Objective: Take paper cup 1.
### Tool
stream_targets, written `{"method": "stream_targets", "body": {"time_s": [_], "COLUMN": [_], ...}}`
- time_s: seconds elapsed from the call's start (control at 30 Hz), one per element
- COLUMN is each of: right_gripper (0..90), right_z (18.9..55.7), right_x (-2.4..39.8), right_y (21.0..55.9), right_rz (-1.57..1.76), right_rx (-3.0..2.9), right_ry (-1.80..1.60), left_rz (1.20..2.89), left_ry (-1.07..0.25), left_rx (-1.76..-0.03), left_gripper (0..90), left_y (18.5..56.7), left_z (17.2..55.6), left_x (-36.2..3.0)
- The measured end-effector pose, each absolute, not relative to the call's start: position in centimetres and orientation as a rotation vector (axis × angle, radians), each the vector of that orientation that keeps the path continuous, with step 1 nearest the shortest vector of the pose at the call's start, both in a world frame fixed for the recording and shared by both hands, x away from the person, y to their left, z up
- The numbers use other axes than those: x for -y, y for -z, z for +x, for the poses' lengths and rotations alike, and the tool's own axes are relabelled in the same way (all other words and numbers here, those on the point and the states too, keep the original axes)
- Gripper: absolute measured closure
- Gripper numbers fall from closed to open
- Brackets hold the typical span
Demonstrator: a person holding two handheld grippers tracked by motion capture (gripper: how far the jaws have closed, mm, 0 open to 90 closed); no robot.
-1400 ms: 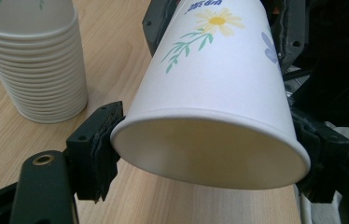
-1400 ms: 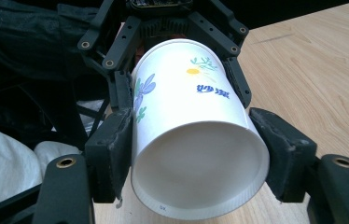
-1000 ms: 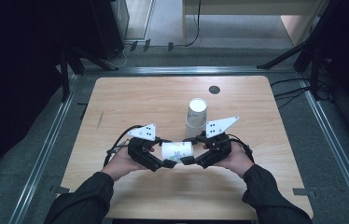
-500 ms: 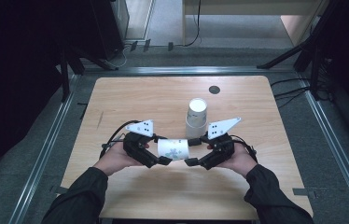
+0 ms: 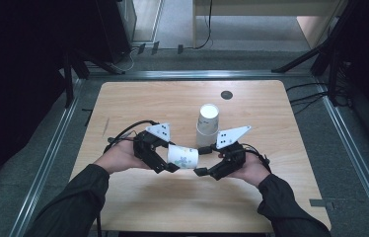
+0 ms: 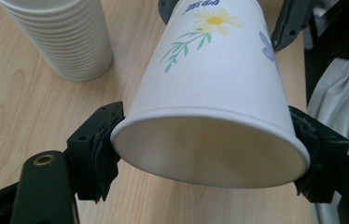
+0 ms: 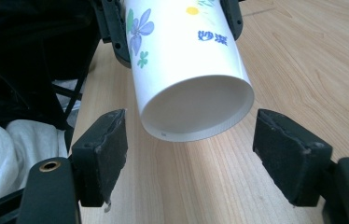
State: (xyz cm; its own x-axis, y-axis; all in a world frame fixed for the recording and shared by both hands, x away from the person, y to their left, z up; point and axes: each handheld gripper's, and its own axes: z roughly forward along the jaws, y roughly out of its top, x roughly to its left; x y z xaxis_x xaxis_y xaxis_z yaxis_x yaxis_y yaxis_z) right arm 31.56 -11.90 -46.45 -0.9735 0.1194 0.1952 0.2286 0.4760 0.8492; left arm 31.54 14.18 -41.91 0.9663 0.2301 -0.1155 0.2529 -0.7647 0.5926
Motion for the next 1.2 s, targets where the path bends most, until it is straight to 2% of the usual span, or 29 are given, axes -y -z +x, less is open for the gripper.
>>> {"method": "stream_targets", "body": {"time_s": [0.6,1.2], "right_gripper": [25.6,27.5], "right_z": [31.3,31.5], "right_x": [9.8,8.3], "right_y": [46.7,47.1], "right_rz": [-0.253,-0.247], "right_rx": [2.662,2.691], "right_ry": [1.496,1.463], "left_rz": [2.742,2.831], "left_ry": [0.065,0.060], "left_rx": [-0.279,-0.246], "left_gripper": [22.0,22.1], "left_y": [40.8,40.7], "left_z": [32.4,32.7], "left_x": [-11.8,-10.6]}}
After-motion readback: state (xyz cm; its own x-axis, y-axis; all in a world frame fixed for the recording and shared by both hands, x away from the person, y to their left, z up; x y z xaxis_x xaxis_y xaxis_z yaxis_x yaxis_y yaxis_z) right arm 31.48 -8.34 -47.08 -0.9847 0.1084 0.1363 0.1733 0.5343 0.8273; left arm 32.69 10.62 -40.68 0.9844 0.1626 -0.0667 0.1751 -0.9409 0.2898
